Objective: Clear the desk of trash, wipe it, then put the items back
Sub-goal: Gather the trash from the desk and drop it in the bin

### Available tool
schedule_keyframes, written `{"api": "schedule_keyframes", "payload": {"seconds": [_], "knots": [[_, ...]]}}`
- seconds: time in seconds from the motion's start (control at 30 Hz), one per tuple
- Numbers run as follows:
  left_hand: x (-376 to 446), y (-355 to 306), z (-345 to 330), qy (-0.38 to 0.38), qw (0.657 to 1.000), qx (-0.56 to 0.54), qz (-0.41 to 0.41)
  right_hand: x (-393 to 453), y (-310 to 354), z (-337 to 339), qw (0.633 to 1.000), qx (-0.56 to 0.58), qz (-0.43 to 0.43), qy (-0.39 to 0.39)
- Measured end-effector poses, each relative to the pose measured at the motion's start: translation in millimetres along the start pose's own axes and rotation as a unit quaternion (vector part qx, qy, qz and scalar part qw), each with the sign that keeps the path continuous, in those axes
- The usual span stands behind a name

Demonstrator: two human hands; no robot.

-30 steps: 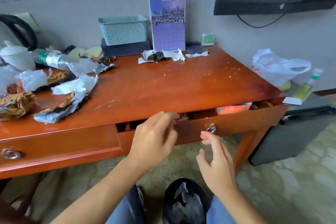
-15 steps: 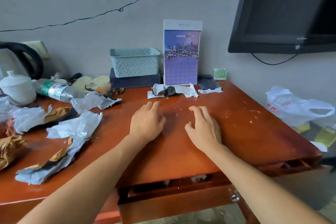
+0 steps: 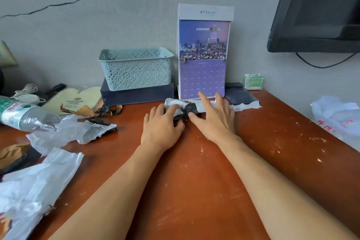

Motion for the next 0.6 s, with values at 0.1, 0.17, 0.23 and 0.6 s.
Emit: {"api": "schedule_keyframes", "payload": {"seconds": [0.1,0.17,0.23,0.6], "knots": [[-3,-3,4,-0.003,1.0,-0.016,0.005,-2,-1,-8,0.998,0.009,-0.009,0.063],[-3,-5,10,-0.015,0.999,-0.035,0.026,-2,-1,0,0.999,0.024,-0.014,0.032],[-4,-5,14,-0.011,0.998,-0.042,0.05,-3,1,8,0.999,0.03,-0.015,0.003],[-6,-7,17,0.015,0.998,-0.043,0.035,-15,1,21,0.986,0.159,-0.044,-0.022]]}}
Point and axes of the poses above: each hand's wrist, its own x-axis towards the middle knuckle, its own z-axis out of the back of the hand, y = z × x, the point moved 6 cm from there along x, towards the middle knuckle, and after that the axes turned 14 degrees about -y, right-handed, at the moved point
